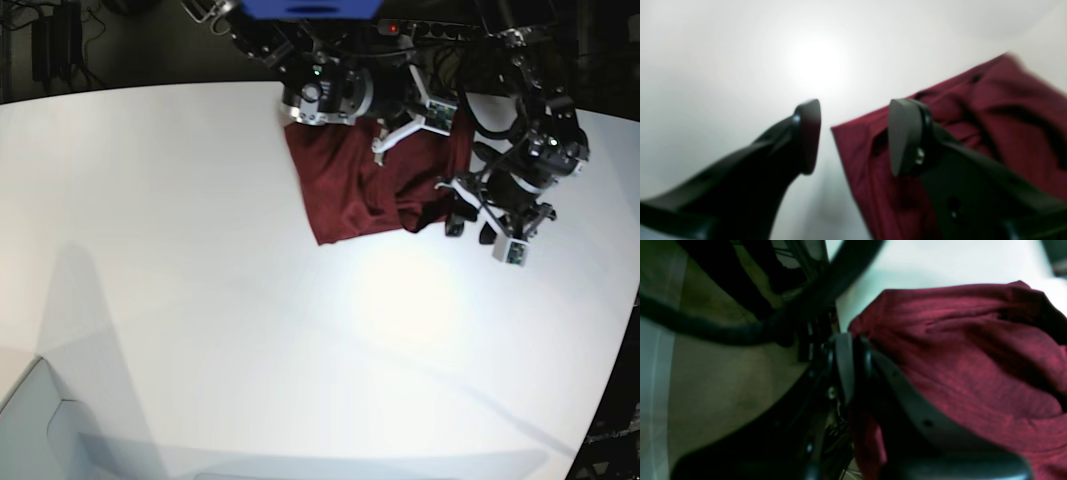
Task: Layout the t-shirt on the table in an organized manner, then fold the t-shirt properly
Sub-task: 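Grasp the shirt's side edge with the left gripper and fold it inward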
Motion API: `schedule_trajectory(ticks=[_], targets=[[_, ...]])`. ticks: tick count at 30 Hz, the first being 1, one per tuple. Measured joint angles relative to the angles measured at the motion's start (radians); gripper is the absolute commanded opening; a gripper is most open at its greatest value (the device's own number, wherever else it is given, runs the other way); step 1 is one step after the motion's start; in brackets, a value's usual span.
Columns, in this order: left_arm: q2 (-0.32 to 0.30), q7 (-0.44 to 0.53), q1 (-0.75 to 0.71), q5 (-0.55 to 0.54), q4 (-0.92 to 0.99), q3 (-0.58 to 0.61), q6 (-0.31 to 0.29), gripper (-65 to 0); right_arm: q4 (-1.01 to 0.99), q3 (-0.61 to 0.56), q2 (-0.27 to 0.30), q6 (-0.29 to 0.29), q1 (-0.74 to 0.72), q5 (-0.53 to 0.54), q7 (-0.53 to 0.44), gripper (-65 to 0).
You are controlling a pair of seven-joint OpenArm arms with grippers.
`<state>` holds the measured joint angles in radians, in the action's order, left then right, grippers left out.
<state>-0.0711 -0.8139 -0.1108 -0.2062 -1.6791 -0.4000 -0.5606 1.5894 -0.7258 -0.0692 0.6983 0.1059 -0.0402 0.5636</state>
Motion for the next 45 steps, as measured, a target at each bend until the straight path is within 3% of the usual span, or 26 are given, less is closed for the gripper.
schedule_trajectory(ticks=[19, 26, 30, 32, 37, 45], targets=[[-0.004, 0.002, 0.043, -0.004, 0.066, 0.119, -0.008, -33.2, 0.0, 0.0, 0.0, 0.0, 0.0, 0.0, -0.003, -65.0], [-0.071, -0.002, 0.067, 0.002, 0.142, 0.189, -0.004, -33.3, 0.0, 0.001, 0.0, 0.0, 0.0, 0.0, 0.0, -65.0], [-0.076, 0.002, 0.069, -0.005, 0.147, 0.209, -0.005, -34.0, 0.0, 0.001, 0.0, 0.0, 0.0, 0.0, 0.0, -65.0], [-0.076, 0.002, 0.067, -0.005, 0.147, 0.206, -0.004, -39.5, 0.0, 0.001, 0.0, 0.0, 0.0, 0.0, 0.0, -65.0], [-0.077, 0.002, 0.067, -0.004, 0.147, 0.206, -0.004, -64.9, 0.0, 0.001, 0.0, 0.0, -0.003, 0.0, 0.0, -65.0], [-0.071, 0.0, 0.076, -0.008, 0.122, 0.162, -0.005, -64.9, 0.0, 0.001, 0.0, 0.0, -0.008, 0.0, 0.0, -65.0]])
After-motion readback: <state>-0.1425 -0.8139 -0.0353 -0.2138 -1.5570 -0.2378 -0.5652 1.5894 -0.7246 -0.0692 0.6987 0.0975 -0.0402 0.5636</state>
